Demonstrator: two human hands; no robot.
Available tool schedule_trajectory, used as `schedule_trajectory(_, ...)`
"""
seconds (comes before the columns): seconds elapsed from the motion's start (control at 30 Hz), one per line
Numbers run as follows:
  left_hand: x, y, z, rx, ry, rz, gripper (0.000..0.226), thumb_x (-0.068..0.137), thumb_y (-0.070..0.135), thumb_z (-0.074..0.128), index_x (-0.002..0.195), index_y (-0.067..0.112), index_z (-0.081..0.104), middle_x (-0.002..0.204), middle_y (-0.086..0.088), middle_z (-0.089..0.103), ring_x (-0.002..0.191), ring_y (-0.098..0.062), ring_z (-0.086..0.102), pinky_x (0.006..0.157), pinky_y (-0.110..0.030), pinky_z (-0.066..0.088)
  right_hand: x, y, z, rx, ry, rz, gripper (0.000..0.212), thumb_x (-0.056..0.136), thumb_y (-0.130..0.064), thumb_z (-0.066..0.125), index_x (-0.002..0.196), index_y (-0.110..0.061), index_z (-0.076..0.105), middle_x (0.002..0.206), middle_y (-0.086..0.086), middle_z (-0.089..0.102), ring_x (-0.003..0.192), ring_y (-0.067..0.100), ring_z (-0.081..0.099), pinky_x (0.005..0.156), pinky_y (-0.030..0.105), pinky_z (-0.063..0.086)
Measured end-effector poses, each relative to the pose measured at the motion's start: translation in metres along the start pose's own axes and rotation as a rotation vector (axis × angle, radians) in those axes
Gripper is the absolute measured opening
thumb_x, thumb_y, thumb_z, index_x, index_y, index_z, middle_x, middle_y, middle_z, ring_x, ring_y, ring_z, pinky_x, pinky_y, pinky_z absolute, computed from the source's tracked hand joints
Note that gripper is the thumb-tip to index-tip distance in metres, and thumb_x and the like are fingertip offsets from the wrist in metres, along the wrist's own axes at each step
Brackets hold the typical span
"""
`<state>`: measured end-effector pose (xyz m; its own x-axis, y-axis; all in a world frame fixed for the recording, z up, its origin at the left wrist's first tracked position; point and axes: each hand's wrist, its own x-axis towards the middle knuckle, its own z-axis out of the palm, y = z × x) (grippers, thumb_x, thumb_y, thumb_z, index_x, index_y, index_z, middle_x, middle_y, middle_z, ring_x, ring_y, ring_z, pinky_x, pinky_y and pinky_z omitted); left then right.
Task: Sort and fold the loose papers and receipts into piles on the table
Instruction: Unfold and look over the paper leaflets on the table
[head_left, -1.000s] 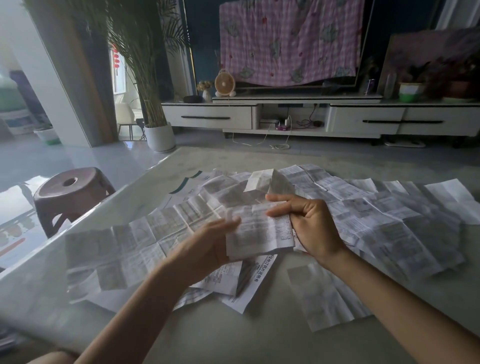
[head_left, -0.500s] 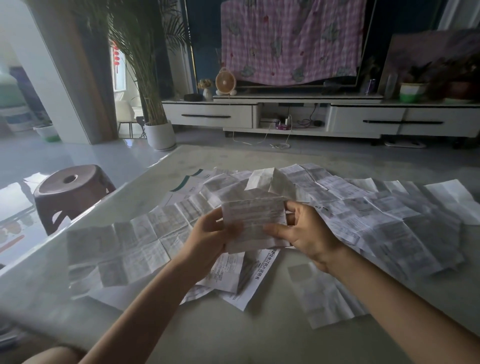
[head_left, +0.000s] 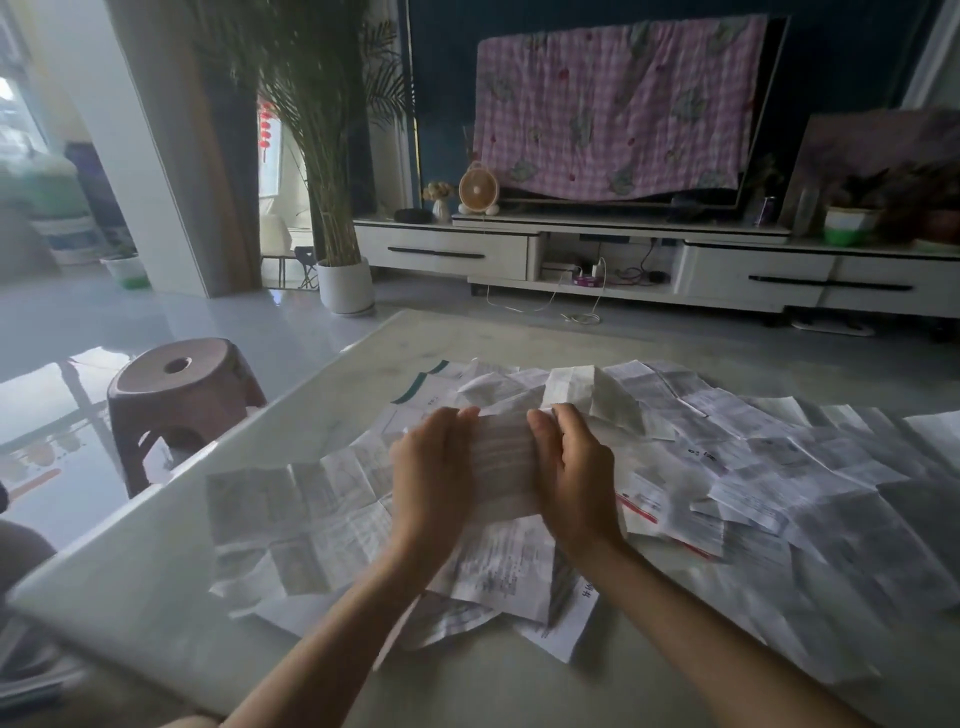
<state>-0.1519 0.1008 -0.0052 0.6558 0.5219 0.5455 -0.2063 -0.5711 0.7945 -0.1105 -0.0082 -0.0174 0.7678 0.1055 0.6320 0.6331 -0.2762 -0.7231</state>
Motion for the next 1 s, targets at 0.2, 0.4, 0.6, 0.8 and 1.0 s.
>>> schedule_trajectory(0.2, 0.048, -0.041, -0.039, 0.209, 0.106, 0.094, 0.043, 0.084, 0.036, 0.036, 0.087, 0.008, 0.069, 0.074, -0.017, 0.069, 0.066, -0.034, 0.064, 0.059, -0.035, 0.048, 0.041, -0.022, 0.058, 0.129, -0.397, 0.476, 0.028, 0.095, -0.034, 0.049, 0.082, -0.010, 0.056, 0.065, -0.001, 0.052, 0.049, 0.010, 0.049, 0.040, 0.017, 0.037)
schedule_trajectory(0.4, 0.112, -0.079, -0.089, 0.026, 0.147, -0.304, 0.044, 0.099, 0.038, 0.031, 0.096, 0.001, 0.055, 0.096, -0.023, 0.064, 0.086, -0.036, 0.062, 0.072, -0.035, 0.044, 0.096, -0.029, 0.125, 0.435, -0.539, 0.738, 0.009, 0.089, 0.000, 0.056, 0.093, -0.007, 0.057, 0.069, 0.007, 0.056, 0.037, 0.003, 0.052, 0.039, 0.014, 0.044)
schedule_trajectory(0.6, 0.105, -0.112, -0.117, 0.293, -0.014, -0.206, 0.031, 0.094, 0.028, 0.048, 0.111, 0.005, 0.062, 0.114, -0.012, 0.065, 0.108, -0.027, 0.058, 0.079, -0.025, 0.037, 0.149, 0.007, 0.223, 0.148, -0.315, 0.691, 0.005, 0.085, -0.001, 0.061, 0.089, -0.004, 0.060, 0.070, 0.011, 0.059, 0.049, 0.014, 0.053, 0.043, 0.017, 0.046)
schedule_trajectory(0.8, 0.109, -0.121, -0.116, 0.428, -0.129, -0.056, 0.031, 0.096, 0.018, 0.042, 0.124, 0.016, 0.056, 0.129, -0.001, 0.056, 0.121, -0.016, 0.047, 0.094, -0.019, 0.030, 0.175, 0.038, 0.259, -0.395, -0.361, 0.481, 0.035, 0.086, -0.014, 0.064, 0.119, -0.001, 0.057, 0.128, 0.016, 0.056, 0.118, 0.029, 0.053, 0.094, 0.029, 0.043)
schedule_trajectory(1.0, 0.097, -0.114, -0.106, 0.440, -0.284, -0.079, 0.033, 0.098, 0.020, 0.039, 0.127, 0.017, 0.054, 0.131, -0.002, 0.055, 0.122, -0.017, 0.047, 0.100, -0.026, 0.034, 0.171, 0.027, 0.207, -0.325, -0.357, 0.338, 0.016, 0.089, -0.010, 0.057, 0.104, -0.008, 0.062, 0.106, 0.008, 0.059, 0.102, 0.024, 0.056, 0.079, 0.024, 0.043)
